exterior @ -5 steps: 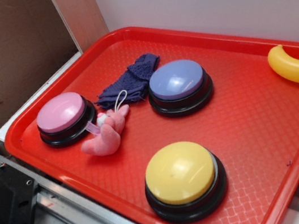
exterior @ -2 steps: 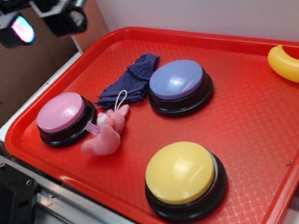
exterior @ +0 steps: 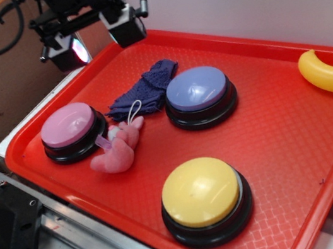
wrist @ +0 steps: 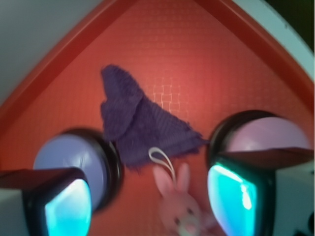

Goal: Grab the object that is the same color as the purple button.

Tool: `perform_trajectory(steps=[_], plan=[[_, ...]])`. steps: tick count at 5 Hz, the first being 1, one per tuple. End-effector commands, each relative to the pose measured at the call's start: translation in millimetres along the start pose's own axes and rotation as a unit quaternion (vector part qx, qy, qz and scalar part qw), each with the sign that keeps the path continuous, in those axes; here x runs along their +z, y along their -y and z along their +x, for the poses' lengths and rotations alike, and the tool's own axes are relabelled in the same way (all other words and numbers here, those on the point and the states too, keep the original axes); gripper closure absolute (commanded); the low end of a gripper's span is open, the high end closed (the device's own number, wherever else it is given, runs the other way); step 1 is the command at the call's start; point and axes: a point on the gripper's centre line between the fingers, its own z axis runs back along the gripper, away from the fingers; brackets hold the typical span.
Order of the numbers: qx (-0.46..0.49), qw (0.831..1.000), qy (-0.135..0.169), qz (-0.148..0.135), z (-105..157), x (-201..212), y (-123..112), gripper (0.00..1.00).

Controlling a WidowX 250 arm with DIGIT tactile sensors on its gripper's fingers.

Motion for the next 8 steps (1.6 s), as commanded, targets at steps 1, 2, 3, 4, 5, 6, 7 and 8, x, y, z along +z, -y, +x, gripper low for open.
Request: perform_trajectory(steps=[1, 2, 3, 4, 5, 6, 7, 8], plan=[[0.111, 0.994, 0.010, 0.010, 29, -33, -2, 0.00], [0.120, 0.993, -0.009, 0.010, 33, -53, 2, 0.00], [0.108, 0.994, -0.019, 0.015, 30, -72, 8, 0.00], [0.095, 0.995, -0.019, 0.024, 28, -84, 14, 0.00], [0.077, 0.997, -0.023, 0.017, 27, -92, 17, 0.00], [0.069, 0.997, -0.016, 0.033, 27, -98, 21, 1.00], [0.063, 0.997, -0.015, 0.045, 26, -100, 23, 1.00], [0.046, 0.997, -0.010, 0.053, 25, -96, 25, 1.00]])
